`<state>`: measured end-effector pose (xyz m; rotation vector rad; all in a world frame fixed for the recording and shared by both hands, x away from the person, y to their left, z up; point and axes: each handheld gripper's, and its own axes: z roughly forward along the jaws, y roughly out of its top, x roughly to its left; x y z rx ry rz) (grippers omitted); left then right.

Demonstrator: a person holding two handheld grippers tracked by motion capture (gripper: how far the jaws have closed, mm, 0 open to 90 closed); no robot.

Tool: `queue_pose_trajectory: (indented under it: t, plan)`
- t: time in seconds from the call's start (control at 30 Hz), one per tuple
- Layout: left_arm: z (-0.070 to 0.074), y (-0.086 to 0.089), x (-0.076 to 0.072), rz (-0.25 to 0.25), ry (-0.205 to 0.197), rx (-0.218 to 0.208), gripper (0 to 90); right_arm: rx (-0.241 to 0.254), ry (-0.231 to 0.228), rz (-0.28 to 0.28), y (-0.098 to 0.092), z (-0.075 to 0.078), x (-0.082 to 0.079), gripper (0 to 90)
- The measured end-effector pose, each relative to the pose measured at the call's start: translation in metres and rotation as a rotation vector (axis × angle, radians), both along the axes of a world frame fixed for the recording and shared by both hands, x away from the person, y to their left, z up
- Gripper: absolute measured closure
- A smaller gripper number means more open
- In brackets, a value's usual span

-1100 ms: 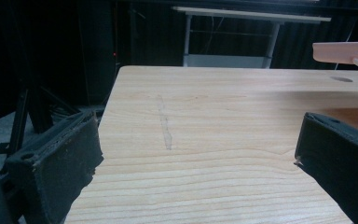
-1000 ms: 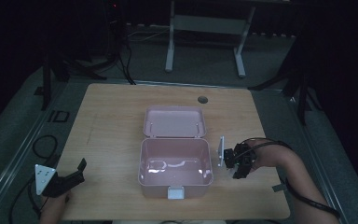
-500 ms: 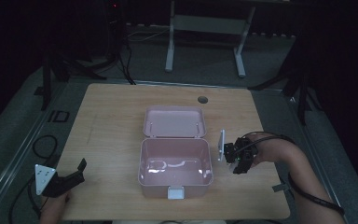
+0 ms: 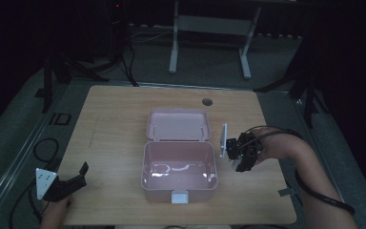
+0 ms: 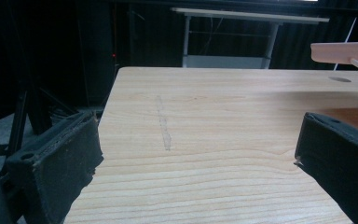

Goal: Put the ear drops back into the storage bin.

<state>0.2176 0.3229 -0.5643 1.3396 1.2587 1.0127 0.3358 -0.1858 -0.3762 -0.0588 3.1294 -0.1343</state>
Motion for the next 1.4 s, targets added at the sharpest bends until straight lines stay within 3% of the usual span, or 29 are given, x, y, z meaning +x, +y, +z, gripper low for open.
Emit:
queue_pose_trajectory:
  t: [0.57, 1.07, 1.4]
  plan:
    - [0.000, 0.000, 0.000, -0.003, -0.001, -0.001, 0.4, 0.002, 0.005, 0.050, 0.038, 0.010, 0.000, 59.6]
    - [0.000, 0.000, 0.000, -0.004, -0.001, -0.003, 0.4, -0.004, 0.025, 0.145, 0.089, -0.001, -0.003, 59.6]
    - [0.000, 0.000, 0.000, -0.004, 0.001, -0.003, 0.4, -0.006, 0.025, 0.193, 0.099, -0.011, -0.004, 59.6]
